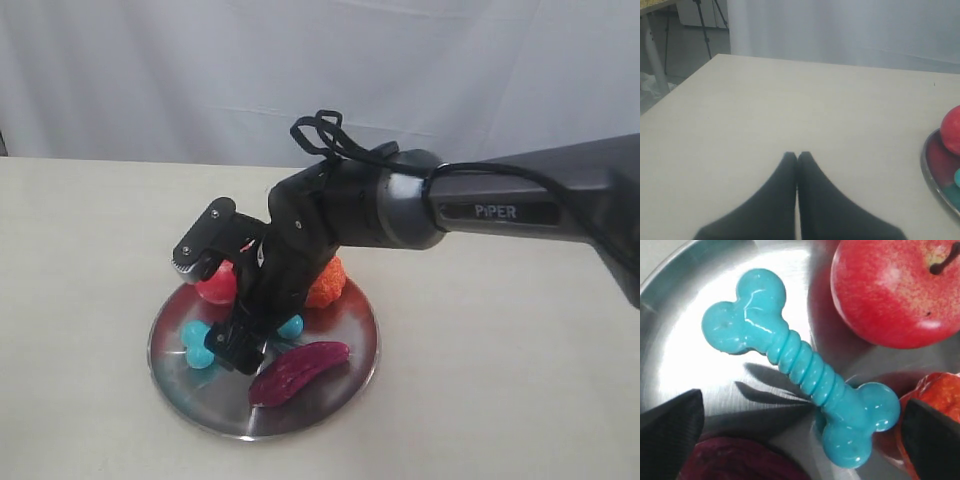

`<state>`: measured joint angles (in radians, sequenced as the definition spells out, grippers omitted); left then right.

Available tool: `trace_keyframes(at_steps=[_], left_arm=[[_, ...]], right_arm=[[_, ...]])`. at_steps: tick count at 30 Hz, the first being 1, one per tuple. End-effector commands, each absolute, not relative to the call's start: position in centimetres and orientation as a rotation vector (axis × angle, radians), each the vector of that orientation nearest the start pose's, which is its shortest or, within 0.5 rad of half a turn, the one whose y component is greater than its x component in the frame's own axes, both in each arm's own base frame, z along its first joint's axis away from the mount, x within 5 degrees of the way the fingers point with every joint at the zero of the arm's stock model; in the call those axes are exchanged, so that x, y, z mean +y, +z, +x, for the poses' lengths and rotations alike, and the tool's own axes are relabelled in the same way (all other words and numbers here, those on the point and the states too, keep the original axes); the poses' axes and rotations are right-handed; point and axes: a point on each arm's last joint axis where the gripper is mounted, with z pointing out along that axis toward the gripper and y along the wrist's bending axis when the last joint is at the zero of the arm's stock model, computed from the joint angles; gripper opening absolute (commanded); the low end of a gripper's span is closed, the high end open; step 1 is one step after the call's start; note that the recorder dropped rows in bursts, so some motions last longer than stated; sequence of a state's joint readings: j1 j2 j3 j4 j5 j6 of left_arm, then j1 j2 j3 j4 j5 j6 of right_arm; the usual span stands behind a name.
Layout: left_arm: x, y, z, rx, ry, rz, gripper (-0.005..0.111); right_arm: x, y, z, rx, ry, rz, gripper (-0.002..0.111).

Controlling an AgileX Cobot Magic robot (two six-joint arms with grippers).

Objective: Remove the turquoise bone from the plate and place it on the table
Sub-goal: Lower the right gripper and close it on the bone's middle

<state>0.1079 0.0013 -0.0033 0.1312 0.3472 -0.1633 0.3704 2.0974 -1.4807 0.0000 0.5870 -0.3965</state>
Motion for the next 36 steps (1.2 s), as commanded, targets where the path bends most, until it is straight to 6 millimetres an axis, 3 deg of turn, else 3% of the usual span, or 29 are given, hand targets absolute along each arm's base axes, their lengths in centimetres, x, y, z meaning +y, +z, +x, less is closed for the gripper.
trace_keyframes(at_steps=[1, 12, 22, 24, 28, 30, 35, 36], left_arm=[[0.9, 18.2, 5.3, 1.819, 0.083, -0.160, 0.000], [0.9, 18.2, 5.3, 1.819, 0.083, -0.160, 0.000], [0.9, 18.2, 5.3, 1.819, 0.083, -0.160, 0.000], [0.9, 18.2, 5.3, 1.819, 0.083, -0.160, 0.000], [0.9, 18.2, 5.3, 1.819, 0.083, -0.160, 0.000], [0.9, 18.2, 5.3, 1.819, 0.083, -0.160, 0.000], [0.9, 18.2, 5.3, 1.819, 0.083, -0.160, 0.000], [0.9, 18.2, 5.3, 1.819, 0.083, -0.160, 0.000]], right_arm=[[16.0, 16.2, 41.8, 2.427, -0.021, -1.016, 0.100], [16.6, 13.9, 43.1, 2.448, -0.007, -1.016, 0.100], [17.4, 13.1, 44.5, 2.558, 0.046, -1.026, 0.100], [17.3, 13.0, 44.4, 2.570, 0.044, -1.040, 0.091], [17.2, 13.0, 44.5, 2.577, 0.042, -1.019, 0.046], [17.2, 13.0, 44.5, 2.575, 0.042, -1.019, 0.036], [17.2, 13.0, 44.4, 2.585, 0.042, -1.029, 0.034], [17.2, 13.0, 44.4, 2.585, 0.042, -1.029, 0.027]])
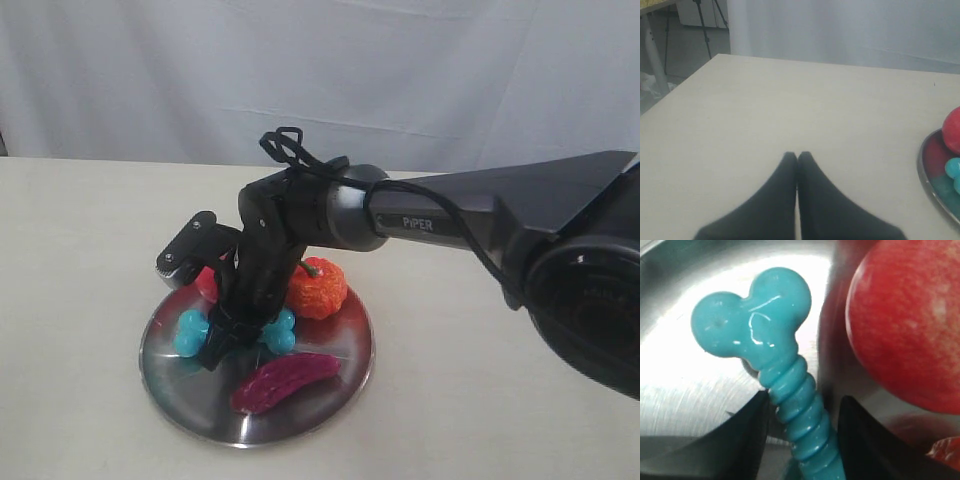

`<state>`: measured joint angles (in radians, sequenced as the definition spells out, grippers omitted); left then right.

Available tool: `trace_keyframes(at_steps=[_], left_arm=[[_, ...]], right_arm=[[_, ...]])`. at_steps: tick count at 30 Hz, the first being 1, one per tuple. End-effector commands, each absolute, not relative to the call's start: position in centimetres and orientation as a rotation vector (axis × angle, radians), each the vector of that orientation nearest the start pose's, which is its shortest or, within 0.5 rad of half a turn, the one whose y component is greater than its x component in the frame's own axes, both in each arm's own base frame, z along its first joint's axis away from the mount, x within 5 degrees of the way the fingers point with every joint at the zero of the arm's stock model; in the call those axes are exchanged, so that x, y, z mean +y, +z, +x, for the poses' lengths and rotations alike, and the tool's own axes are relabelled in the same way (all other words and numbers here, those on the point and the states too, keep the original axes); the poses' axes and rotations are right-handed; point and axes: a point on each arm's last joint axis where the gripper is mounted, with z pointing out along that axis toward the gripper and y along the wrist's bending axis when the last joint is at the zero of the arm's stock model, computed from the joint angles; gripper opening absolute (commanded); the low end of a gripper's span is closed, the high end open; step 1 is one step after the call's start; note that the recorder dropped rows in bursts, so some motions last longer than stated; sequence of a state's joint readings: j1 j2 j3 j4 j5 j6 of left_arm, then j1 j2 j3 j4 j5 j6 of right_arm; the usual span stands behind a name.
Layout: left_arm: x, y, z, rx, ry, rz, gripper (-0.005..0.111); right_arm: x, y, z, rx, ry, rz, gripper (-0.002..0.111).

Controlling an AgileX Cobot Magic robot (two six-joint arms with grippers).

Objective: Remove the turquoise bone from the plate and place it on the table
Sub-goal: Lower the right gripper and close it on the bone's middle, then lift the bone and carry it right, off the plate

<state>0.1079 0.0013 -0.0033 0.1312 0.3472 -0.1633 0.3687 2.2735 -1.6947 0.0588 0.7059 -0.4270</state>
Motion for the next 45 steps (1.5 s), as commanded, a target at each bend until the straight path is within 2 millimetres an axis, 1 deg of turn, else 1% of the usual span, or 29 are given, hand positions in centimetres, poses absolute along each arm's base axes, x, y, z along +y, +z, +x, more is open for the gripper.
trace_keyframes(at_steps=[1, 3, 4, 5, 6, 7, 8, 9, 13, 16, 19, 22, 24, 25, 29, 31, 34, 36, 39, 45], left_arm=[[0.9, 18.2, 5.3, 1.819, 0.083, -0.160, 0.000], [0.9, 18.2, 5.3, 1.819, 0.083, -0.160, 0.000], [0.9, 18.2, 5.3, 1.819, 0.083, -0.160, 0.000], [0.9, 18.2, 5.3, 1.819, 0.083, -0.160, 0.000], [0.9, 18.2, 5.3, 1.819, 0.083, -0.160, 0.000], [0.9, 18.2, 5.3, 1.819, 0.083, -0.160, 0.000], [0.9, 18.2, 5.3, 1.819, 0.083, -0.160, 0.000], [0.9, 18.2, 5.3, 1.819, 0.083, -0.160, 0.000], [0.9, 18.2, 5.3, 1.819, 0.083, -0.160, 0.000], [0.9, 18.2, 5.3, 1.819, 0.083, -0.160, 0.000], [0.9, 18.2, 5.3, 1.819, 0.083, -0.160, 0.000], [0.9, 18.2, 5.3, 1.819, 0.083, -0.160, 0.000], [0.9, 18.2, 5.3, 1.819, 0.083, -0.160, 0.000], [0.9, 18.2, 5.3, 1.819, 0.083, -0.160, 0.000], [0.9, 18.2, 5.3, 1.819, 0.083, -0.160, 0.000], [0.9, 18.2, 5.3, 1.819, 0.083, -0.160, 0.000], [0.9, 18.2, 5.3, 1.819, 0.083, -0.160, 0.000], [0.9, 18.2, 5.3, 1.819, 0.083, -0.160, 0.000], [0.9, 18.2, 5.3, 1.819, 0.083, -0.160, 0.000], [0.9, 18.2, 5.3, 1.819, 0.083, -0.160, 0.000]], right_arm=[[17.2, 13.0, 44.4, 2.585, 0.042, -1.029, 0.018], [17.2, 13.5, 44.4, 2.573, 0.039, -1.027, 0.009], [17.2, 13.9, 44.4, 2.563, 0.035, -1.025, 0.009], [17.2, 15.3, 44.5, 2.536, 0.035, -1.016, 0.009], [17.2, 16.2, 44.5, 2.525, 0.036, -1.006, 0.009], [17.2, 17.9, 44.4, 2.504, 0.036, -1.000, 0.009], [17.2, 19.0, 44.3, 2.489, 0.036, -0.995, 0.009], [17.1, 21.0, 44.1, 2.466, 0.042, -0.984, 0.009], [16.7, 25.7, 42.8, 2.437, 0.044, -0.979, 0.009], [15.8, 28.8, 41.7, 2.416, -0.016, -0.983, 0.009], [14.5, 31.6, 40.5, 2.404, -0.112, -0.939, 0.009], [12.1, 33.9, 39.7, 2.425, -0.167, -0.855, 0.009], [10.1, 34.8, 39.4, 2.475, -0.159, -0.718, 0.009], [8.4, 35.2, 39.3, 2.517, -0.157, -0.610, 0.009], [3.1, 35.2, 38.9, 2.671, -0.104, -0.241, 0.009], [0.9, 34.7, 39.0, 2.711, -0.089, -0.106, 0.009], [-0.9, 33.1, 38.7, 2.768, -0.095, -0.002, 0.012], [-1.6, 31.6, 38.4, 2.815, -0.111, 0.033, 0.018], [-1.8, 29.1, 38.4, 2.809, -0.114, 0.084, 0.024], [-1.2, 24.1, 38.0, 2.783, -0.025, 0.101, 0.025]])
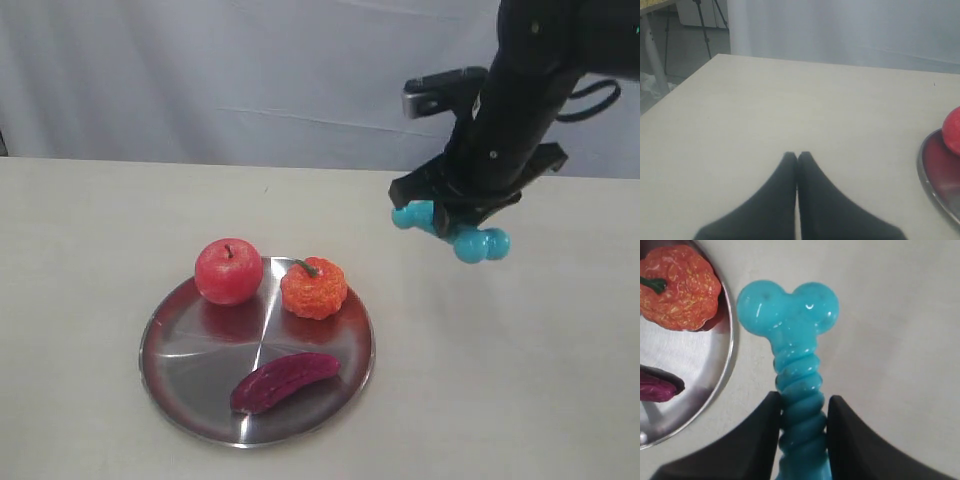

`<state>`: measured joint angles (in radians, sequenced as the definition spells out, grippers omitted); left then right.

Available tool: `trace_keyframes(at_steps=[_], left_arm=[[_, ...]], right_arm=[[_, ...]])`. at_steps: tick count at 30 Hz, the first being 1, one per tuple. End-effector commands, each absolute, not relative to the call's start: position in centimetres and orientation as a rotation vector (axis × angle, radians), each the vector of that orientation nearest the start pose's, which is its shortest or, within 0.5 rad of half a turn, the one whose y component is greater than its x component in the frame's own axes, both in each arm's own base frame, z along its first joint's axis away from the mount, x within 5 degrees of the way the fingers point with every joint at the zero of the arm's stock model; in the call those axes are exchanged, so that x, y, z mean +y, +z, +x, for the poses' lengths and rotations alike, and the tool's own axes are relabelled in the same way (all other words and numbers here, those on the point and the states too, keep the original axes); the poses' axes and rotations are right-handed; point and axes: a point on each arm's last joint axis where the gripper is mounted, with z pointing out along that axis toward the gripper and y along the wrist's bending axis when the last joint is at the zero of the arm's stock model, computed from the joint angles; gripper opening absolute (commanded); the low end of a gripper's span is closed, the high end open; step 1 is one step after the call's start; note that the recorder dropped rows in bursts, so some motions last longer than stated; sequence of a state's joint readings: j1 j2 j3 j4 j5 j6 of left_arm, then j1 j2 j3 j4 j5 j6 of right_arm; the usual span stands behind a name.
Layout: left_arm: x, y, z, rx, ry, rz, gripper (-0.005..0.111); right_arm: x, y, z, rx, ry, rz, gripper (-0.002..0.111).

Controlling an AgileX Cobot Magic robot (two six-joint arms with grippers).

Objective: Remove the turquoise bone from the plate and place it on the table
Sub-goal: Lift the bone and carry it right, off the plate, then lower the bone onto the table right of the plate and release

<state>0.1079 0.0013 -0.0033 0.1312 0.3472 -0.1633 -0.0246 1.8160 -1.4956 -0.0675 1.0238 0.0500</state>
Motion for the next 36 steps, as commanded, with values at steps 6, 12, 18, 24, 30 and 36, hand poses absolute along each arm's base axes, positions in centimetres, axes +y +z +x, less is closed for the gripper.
trace_keyframes(at_steps=[6, 12, 18, 24, 30, 36], left_arm=[[0.9, 18.2, 5.3, 1.819, 0.083, -0.160, 0.000], [0.9, 18.2, 5.3, 1.819, 0.083, -0.160, 0.000], [0.9, 18.2, 5.3, 1.819, 0.083, -0.160, 0.000], [0.9, 18.2, 5.3, 1.819, 0.083, -0.160, 0.000], [0.9, 18.2, 5.3, 1.819, 0.083, -0.160, 0.000], [0.9, 18.2, 5.3, 1.819, 0.083, -0.160, 0.000]], right_arm=[[-1.1, 21.4, 37.1, 2.779, -0.019, 0.099, 0.025], [-0.9, 19.5, 36.5, 2.759, -0.013, 0.099, 0.025], [-0.8, 18.2, 35.8, 2.766, -0.007, 0.119, 0.025], [-0.8, 17.6, 35.4, 2.791, -0.010, 0.118, 0.025], [-0.5, 16.4, 35.5, 2.826, -0.010, 0.110, 0.025], [0.3, 15.2, 35.8, 2.846, -0.014, 0.059, 0.025]])
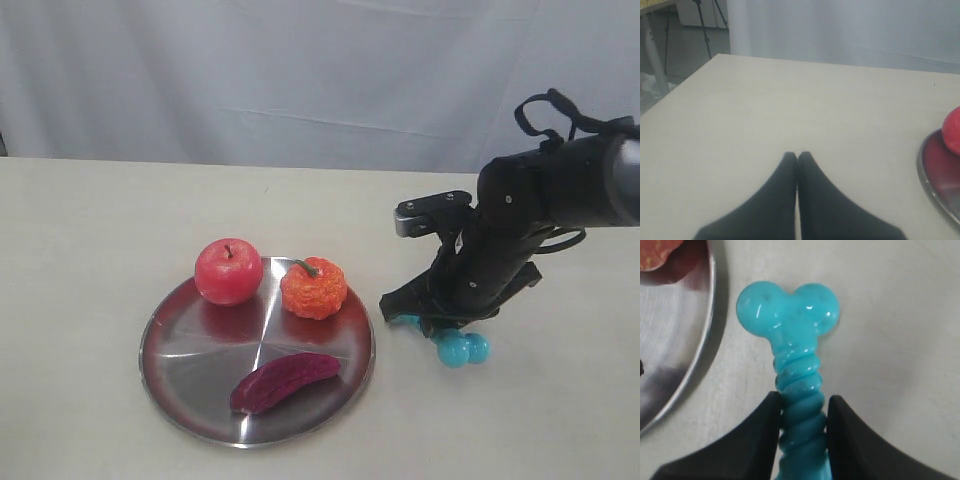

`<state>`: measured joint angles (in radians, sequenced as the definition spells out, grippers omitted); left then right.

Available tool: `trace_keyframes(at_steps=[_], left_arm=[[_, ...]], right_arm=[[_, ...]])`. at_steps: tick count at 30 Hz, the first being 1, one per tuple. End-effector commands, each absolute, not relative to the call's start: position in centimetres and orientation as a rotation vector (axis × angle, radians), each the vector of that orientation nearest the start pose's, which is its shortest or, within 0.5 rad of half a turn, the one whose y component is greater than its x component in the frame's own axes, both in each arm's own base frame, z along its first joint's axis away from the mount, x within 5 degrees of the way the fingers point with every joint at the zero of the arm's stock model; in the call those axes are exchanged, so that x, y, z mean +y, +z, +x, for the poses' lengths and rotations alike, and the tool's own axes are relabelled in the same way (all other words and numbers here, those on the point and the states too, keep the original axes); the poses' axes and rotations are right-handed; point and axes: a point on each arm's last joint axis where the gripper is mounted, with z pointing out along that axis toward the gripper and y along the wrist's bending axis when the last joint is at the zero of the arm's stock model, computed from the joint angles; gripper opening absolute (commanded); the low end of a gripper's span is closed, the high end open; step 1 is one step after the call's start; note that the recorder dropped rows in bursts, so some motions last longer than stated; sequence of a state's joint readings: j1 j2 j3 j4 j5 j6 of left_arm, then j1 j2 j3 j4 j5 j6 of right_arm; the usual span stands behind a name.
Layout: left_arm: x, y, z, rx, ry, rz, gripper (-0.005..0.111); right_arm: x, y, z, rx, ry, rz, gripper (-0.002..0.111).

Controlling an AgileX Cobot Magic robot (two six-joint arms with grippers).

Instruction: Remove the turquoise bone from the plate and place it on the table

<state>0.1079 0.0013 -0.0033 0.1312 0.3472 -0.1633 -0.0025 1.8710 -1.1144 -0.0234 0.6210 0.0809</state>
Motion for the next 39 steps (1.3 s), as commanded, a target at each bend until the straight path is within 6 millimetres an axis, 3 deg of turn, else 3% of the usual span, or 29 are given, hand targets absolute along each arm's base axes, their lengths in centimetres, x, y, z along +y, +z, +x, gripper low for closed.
trace_keyframes(at_steps=[1, 4, 7, 9, 18, 21, 27, 30, 35, 39], left_arm=[[0.9, 18.2, 5.3, 1.819, 0.083, -0.160, 0.000], [0.9, 18.2, 5.3, 1.819, 0.083, -0.160, 0.000], [0.9, 18.2, 5.3, 1.819, 0.083, -0.160, 0.000], [0.9, 18.2, 5.3, 1.819, 0.083, -0.160, 0.000], [0.9, 18.2, 5.3, 1.819, 0.083, -0.160, 0.000], [0.9, 18.2, 5.3, 1.819, 0.083, -0.160, 0.000], [0.9, 18.2, 5.3, 1.819, 0.083, -0.160, 0.000], [0.9, 18.2, 5.3, 1.819, 0.083, -0.160, 0.000], [0.9, 18.2, 5.3, 1.819, 0.083, -0.160, 0.000], [0.9, 18.2, 5.3, 1.819, 0.083, -0.160, 0.000]], right_arm=[[0.3, 15.2, 35.8, 2.846, -0.014, 0.059, 0.025], [0.4, 15.2, 35.8, 2.846, -0.016, 0.053, 0.031], [0.4, 15.3, 35.8, 2.844, -0.018, 0.049, 0.051], [0.4, 15.3, 35.8, 2.844, -0.019, 0.039, 0.057], [0.4, 15.5, 35.9, 2.834, -0.021, 0.027, 0.060], [0.4, 17.6, 35.7, 2.769, -0.017, 0.027, 0.060], [0.4, 24.0, 34.2, 2.584, 0.004, 0.040, 0.060], [0.5, 27.9, 32.6, 2.467, 0.023, 0.048, 0.045], [0.7, 32.1, 30.2, 2.332, 0.082, 0.082, 0.004], [0.8, 34.3, 28.3, 2.282, 0.117, 0.097, 0.000]])
